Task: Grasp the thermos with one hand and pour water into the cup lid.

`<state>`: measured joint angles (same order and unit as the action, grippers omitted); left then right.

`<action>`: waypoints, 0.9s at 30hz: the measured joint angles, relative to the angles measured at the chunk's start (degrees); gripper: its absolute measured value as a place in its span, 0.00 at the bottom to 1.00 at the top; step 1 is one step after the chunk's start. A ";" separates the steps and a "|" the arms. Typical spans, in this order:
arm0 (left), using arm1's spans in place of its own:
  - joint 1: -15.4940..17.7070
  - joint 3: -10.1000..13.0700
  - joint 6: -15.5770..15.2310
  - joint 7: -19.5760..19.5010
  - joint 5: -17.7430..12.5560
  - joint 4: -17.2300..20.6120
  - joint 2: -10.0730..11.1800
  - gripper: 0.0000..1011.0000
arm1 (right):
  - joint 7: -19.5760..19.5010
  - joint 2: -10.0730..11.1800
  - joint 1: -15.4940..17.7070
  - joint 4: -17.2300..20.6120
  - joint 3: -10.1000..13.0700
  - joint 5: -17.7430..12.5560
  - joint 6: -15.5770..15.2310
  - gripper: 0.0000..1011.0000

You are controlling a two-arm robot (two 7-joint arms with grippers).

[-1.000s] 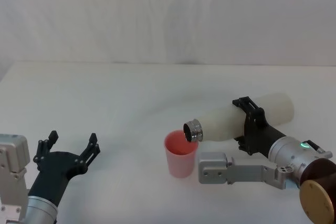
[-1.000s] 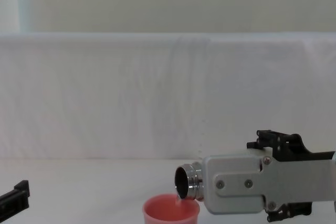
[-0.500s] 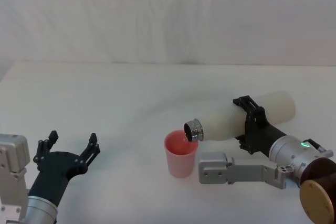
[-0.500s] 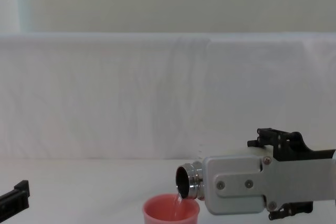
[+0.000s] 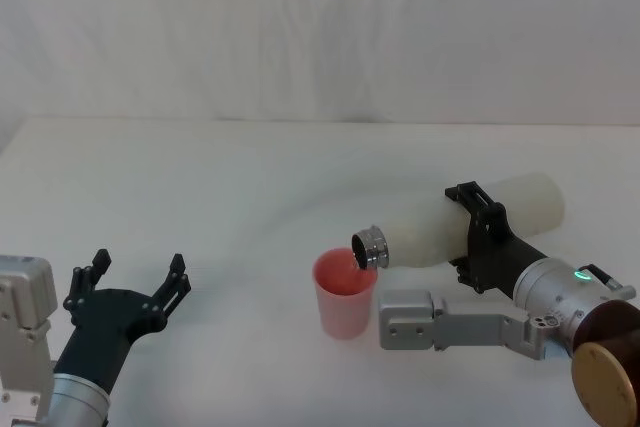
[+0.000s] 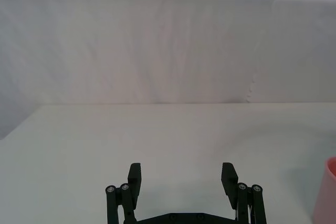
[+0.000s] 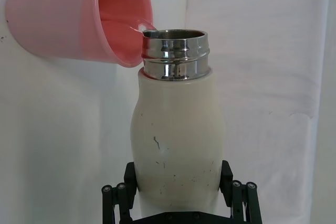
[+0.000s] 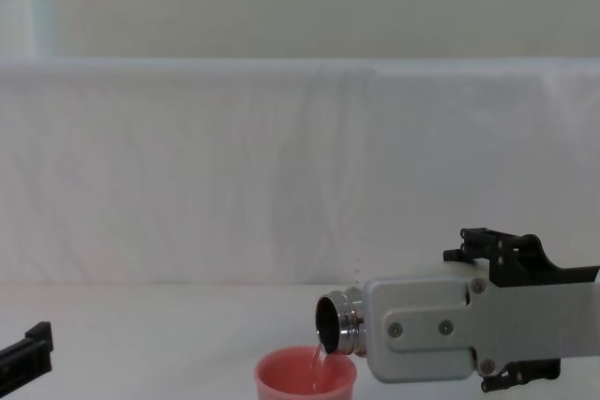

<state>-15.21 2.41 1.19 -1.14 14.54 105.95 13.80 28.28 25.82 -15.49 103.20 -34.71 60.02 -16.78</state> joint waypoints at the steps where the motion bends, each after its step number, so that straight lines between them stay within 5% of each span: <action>1: 0.00 0.00 0.00 0.00 0.00 0.00 0.00 0.99 | 0.00 -0.01 0.00 0.00 0.00 0.02 0.00 0.94; 27: 0.00 0.00 0.00 0.00 0.00 0.00 0.00 0.99 | 0.29 -0.14 -0.26 -0.60 0.00 -0.01 0.05 0.94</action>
<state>-15.21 2.41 1.19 -1.14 14.54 105.95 13.80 28.57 25.68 -15.75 102.61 -34.70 60.01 -16.73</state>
